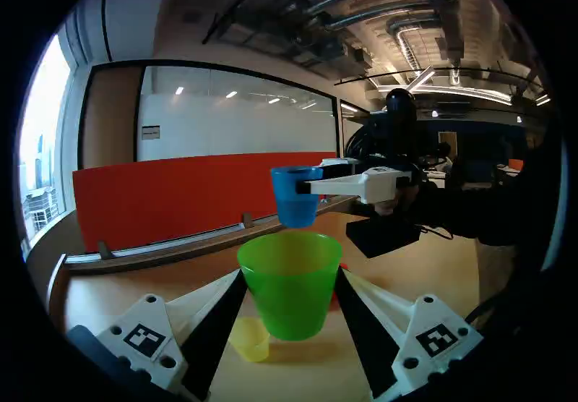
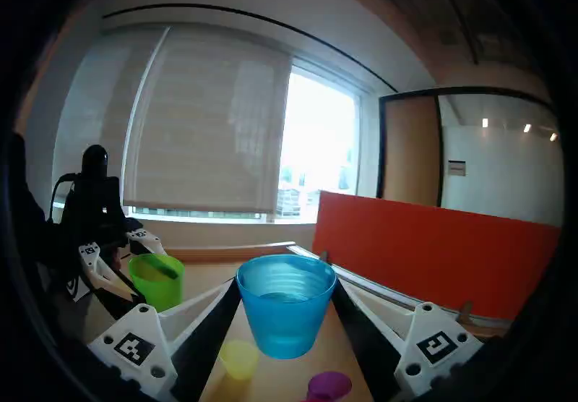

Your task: Pour water

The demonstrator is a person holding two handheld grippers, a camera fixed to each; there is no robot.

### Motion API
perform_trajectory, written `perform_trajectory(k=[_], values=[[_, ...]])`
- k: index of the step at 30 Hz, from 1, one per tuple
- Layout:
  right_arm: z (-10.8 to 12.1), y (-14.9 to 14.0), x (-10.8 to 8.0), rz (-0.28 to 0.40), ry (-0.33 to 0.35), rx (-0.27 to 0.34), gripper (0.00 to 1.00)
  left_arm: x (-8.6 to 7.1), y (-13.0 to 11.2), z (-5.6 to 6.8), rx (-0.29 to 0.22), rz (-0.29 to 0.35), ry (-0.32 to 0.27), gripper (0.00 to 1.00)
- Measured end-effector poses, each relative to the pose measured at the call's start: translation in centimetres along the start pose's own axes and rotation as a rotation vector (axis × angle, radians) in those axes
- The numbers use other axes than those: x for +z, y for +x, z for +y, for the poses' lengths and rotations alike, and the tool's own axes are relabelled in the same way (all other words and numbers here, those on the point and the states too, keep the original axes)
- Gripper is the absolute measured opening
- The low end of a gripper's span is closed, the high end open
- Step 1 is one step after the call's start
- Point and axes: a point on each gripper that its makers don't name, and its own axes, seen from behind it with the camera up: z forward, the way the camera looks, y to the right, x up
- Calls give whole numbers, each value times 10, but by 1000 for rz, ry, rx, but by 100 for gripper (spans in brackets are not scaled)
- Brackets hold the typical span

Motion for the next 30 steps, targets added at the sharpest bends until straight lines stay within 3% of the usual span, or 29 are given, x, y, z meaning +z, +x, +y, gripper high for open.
perform_trajectory(k=[30], values=[[-24,41,-6,2,70,-159,90,3,-5,14,-17,-3,-44,84]])
